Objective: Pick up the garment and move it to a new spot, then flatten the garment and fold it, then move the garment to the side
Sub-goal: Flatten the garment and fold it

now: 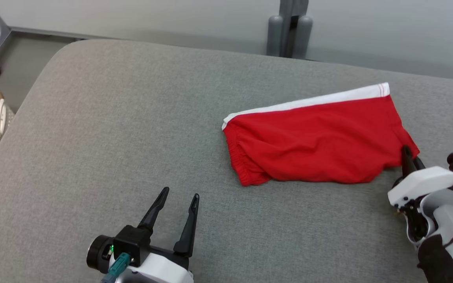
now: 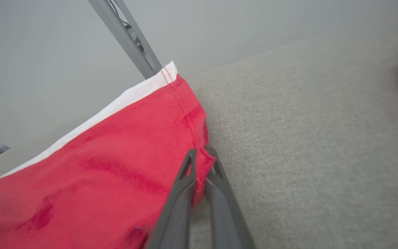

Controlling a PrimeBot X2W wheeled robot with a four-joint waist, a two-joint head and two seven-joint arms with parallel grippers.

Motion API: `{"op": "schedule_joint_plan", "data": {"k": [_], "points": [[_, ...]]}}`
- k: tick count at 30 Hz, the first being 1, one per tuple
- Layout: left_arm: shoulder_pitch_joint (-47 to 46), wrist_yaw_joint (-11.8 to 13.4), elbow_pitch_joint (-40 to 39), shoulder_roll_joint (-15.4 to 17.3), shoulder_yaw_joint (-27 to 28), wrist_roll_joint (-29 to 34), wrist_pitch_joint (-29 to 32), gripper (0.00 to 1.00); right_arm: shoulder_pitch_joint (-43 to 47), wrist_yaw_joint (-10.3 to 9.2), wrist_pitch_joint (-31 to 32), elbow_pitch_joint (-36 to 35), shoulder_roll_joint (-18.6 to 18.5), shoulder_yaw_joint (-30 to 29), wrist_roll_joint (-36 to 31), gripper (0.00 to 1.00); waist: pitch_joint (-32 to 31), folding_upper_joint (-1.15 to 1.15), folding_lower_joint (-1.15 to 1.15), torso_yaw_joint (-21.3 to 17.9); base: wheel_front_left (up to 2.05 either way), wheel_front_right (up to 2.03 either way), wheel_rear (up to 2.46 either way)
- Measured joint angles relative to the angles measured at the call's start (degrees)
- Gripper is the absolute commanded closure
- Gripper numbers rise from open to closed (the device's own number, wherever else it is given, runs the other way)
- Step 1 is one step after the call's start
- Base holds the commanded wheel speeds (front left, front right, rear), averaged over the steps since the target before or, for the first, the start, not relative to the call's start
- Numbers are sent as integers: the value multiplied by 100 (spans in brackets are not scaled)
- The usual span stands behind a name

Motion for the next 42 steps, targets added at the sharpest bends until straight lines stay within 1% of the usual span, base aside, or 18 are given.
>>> {"op": "schedule_joint_plan", "data": {"k": [3,8,13,18,25,28,36,38,39,42], "points": [[46,-1,5,-4,32,10,0,0,316,0,-14,-261,-14,-59,70,100,-128,0,0,-109,0,0,0],[130,-44,48,9,36,10,0,0,875,0,-23,-702,-60,-363,116,100,-335,0,0,-282,0,0,0],[109,-48,11,64,64,40,0,0,1306,0,-22,-826,-111,-634,118,100,-497,0,0,-407,0,0,0],[166,-19,-36,81,140,25,0,0,1614,0,-22,-918,-51,-884,196,100,-658,0,0,-517,0,0,0],[355,-32,-96,32,245,-110,0,0,1739,0,-22,-932,49,-1024,237,100,-878,0,0,-630,0,0,0],[419,-23,-121,52,308,-151,0,0,1737,0,-22,-980,49,-1018,220,100,-988,0,0,-630,0,0,0],[584,-27,-168,64,376,-158,0,0,1728,0,-22,-1455,136,-860,-54,100,-1213,0,0,-521,0,0,0],[589,-47,-174,58,374,-158,0,0,1694,0,-22,-1675,270,-665,-111,100,-1275,0,0,-454,0,0,0],[589,-47,-174,58,374,-158,0,0,1694,0,-22,-1675,270,-665,-111,100,-1275,0,0,-454,0,0,0],[616,-69,-168,65,366,-158,0,0,1625,0,-21,-1850,361,-398,-132,100,-1315,0,0,-391,0,0,0]]}}
